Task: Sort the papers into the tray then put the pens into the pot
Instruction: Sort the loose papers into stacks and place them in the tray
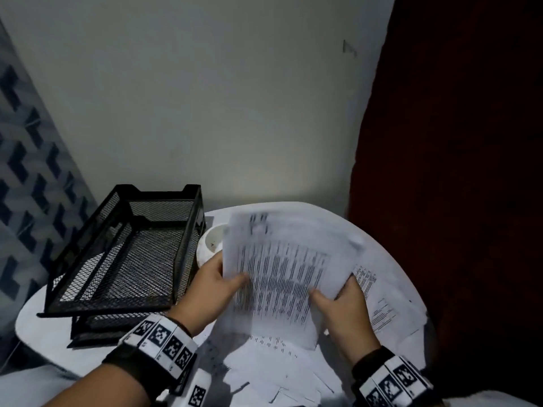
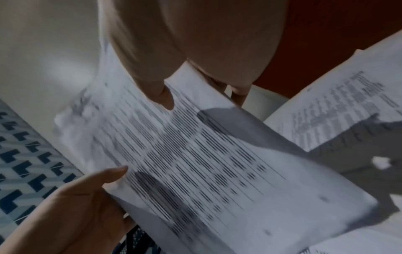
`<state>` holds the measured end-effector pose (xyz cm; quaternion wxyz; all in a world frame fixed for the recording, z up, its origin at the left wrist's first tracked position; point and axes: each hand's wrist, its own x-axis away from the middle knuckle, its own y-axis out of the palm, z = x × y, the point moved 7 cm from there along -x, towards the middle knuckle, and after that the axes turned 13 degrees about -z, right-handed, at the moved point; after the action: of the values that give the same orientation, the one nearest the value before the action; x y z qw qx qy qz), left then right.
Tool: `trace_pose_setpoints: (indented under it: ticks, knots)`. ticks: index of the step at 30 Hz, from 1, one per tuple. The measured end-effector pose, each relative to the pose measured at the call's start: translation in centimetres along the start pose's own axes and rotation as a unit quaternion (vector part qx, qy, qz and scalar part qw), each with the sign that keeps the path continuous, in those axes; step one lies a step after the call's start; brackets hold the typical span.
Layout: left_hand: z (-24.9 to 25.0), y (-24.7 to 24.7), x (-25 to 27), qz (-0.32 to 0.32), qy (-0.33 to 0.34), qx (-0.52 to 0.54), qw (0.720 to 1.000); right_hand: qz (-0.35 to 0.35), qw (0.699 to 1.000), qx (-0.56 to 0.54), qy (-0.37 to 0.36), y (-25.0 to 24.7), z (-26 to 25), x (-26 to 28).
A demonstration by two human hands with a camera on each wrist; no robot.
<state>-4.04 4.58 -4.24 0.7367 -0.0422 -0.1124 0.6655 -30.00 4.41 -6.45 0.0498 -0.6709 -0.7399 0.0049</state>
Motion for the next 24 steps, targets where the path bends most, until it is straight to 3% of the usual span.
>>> trace_pose_setpoints:
  ticks: [7, 11, 13, 17, 20, 24]
  knots:
    - [-4.5, 1.0, -0.7, -0.065, -0.068, -0.059, 0.994, 0.003, 0.997, -0.031, 0.076, 0.6, 5.9, -0.8]
    - [-6.8, 2.2, -0.8, -0.098, -0.062, -0.094, 0.989, 0.016, 0.993, -0.023, 0.111, 0.7, 7.9, -1.0]
    - [-6.8, 2.0, -0.8, -0.064, -0.043, -0.118, 0.99, 0.019, 0.992, -0.04, 0.115, 0.6, 8.4, -1.0]
    - [-3.8, -0.1, -1.6, 0.011, -0.024, -0.115, 0.993, 0.012, 0.99, -0.083, 0.112, 0.9, 4.9, -0.8]
    - [0.6, -5.0, -2.1, 0.083, 0.001, -0.084, 0.993, 0.032, 0.989, -0.107, 0.093, -0.2, 2.6, -1.3]
    - [3.9, -15.0, -1.7, 0.201, -0.013, -0.04, 0.979, 0.068, 0.985, -0.129, 0.088, -0.8, 1.2, -1.0]
